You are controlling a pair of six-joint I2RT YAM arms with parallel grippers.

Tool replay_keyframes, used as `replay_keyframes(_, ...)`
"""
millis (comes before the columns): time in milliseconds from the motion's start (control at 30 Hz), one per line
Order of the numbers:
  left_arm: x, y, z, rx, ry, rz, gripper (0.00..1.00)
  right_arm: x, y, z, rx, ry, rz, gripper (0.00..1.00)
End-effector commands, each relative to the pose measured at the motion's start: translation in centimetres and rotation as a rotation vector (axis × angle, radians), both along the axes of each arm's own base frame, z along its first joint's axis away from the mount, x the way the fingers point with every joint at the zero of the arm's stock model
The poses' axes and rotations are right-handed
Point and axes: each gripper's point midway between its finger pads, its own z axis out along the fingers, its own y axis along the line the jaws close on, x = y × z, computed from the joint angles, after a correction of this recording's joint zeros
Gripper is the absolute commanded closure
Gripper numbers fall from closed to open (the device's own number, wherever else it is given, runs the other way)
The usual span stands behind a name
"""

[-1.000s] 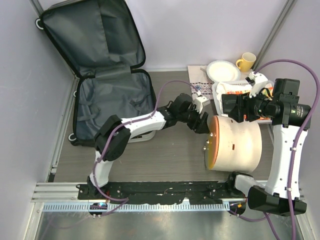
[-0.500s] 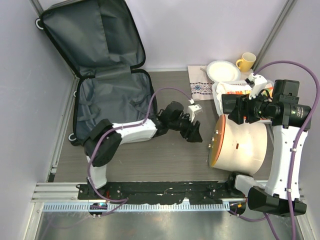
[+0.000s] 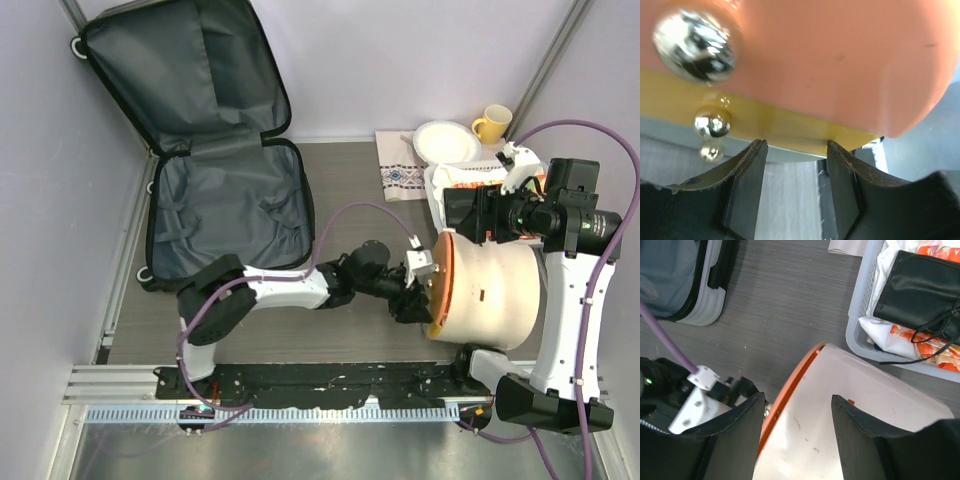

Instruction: Open, take out, and arrange the luggage

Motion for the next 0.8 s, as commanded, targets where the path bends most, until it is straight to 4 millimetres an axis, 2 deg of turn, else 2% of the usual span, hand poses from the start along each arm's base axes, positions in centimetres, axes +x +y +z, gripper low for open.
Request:
replay_keyframes(0, 1.4, -5.1, 2.6, -0.158, 0.032, 0.076, 0.46, 0.7, 0.0, 2.6, 0.025, -0.086, -0.068, 0.39)
replay_keyframes(33, 1.7, -6.3, 3.9, -0.189, 0.045, 0.079, 0.47, 0.6, 0.0, 2.7, 0.022, -0.088, -0.066, 0.39)
replay_keyframes(67, 1.9, -7.0, 2.5, -0.172, 0.064, 0.081, 0.47, 0.4, 0.1, 2.8, 0.019, -0.093, -0.064, 0.39)
replay_keyframes(100, 2.0, -7.6, 2.5, -0.176, 0.053, 0.082, 0.48, 0.0, 0.1, 2.9, 0.016, -0.092, -0.061, 0.39)
replay_keyframes(133, 2.4, -8.3, 3.3, -0.198, 0.034, 0.085, 0.48, -0.2, 0.1, 2.9, 0.012, -0.092, -0.058, 0.39)
replay_keyframes(167, 2.5, -8.7, 3.2, -0.2, 0.029, 0.089, 0.48, -0.5, 0.2, 2.9, 0.008, -0.09, -0.055, 0.39)
replay_keyframes(200, 2.7, -9.1, 2.2, -0.187, 0.032, 0.092, 0.48, -0.8, 0.2, 2.7, 0.003, -0.081, -0.049, 0.38)
replay_keyframes(267, 3.1, -9.6, 2.5, -0.199, 0.022, 0.1, 0.47, -1.3, 0.2, 2.7, -0.004, -0.082, -0.048, 0.39)
replay_keyframes(300, 3.4, -9.7, 1.9, -0.189, 0.02, 0.107, 0.47, -1.6, 0.2, 2.6, -0.006, -0.079, -0.045, 0.39)
replay_keyframes(400, 3.4, -9.6, 1.8, -0.178, 0.023, 0.112, 0.45, -2.1, 0.3, 2.5, -0.018, -0.074, -0.028, 0.39)
replay_keyframes(467, 3.1, -8.2, 2.9, -0.177, 0.032, 0.098, 0.43, -2.4, 0.4, 2.3, -0.047, -0.077, 0.021, 0.39)
replay_keyframes(500, 2.9, -7.4, 3.0, -0.165, 0.042, 0.091, 0.41, -3.3, 0.9, 1.8, -0.038, -0.046, 0.061, 0.39)
replay_keyframes(533, 2.6, -5.4, 4.0, -0.162, 0.052, 0.097, 0.4, -3.8, 1.0, 1.6, -0.078, -0.058, 0.138, 0.39)
replay_keyframes(567, 3.3, -4.0, 4.3, -0.158, 0.061, 0.111, 0.38, -4.6, 1.4, 0.8, -0.07, -0.01, 0.176, 0.41)
replay_keyframes(600, 3.2, -2.0, 2.8, -0.103, 0.089, 0.124, 0.37, -4.8, 1.3, 0.4, -0.088, 0.003, 0.177, 0.41)
replay_keyframes(633, 3.5, -0.4, 4.6, -0.116, 0.081, 0.142, 0.37, -5.0, 1.3, 0.1, -0.105, 0.004, 0.195, 0.41)
replay_keyframes(667, 4.9, 1.4, 4.9, -0.103, 0.081, 0.178, 0.36, -5.4, 1.5, -0.7, -0.13, 0.008, 0.237, 0.42)
replay_keyframes(700, 4.8, 3.5, 2.5, -0.023, 0.114, 0.203, 0.35, -5.6, 2.0, -1.3, -0.145, 0.023, 0.28, 0.42)
replay_keyframes(733, 5.2, 4.9, 2.2, -0.003, 0.12, 0.223, 0.35, -5.8, 2.1, -2.0, -0.156, 0.04, 0.303, 0.43)
replay_keyframes(767, 6.2, 7.0, 3.1, 0.004, 0.121, 0.261, 0.35, -6.0, 2.4, -3.0, -0.154, 0.075, 0.327, 0.44)
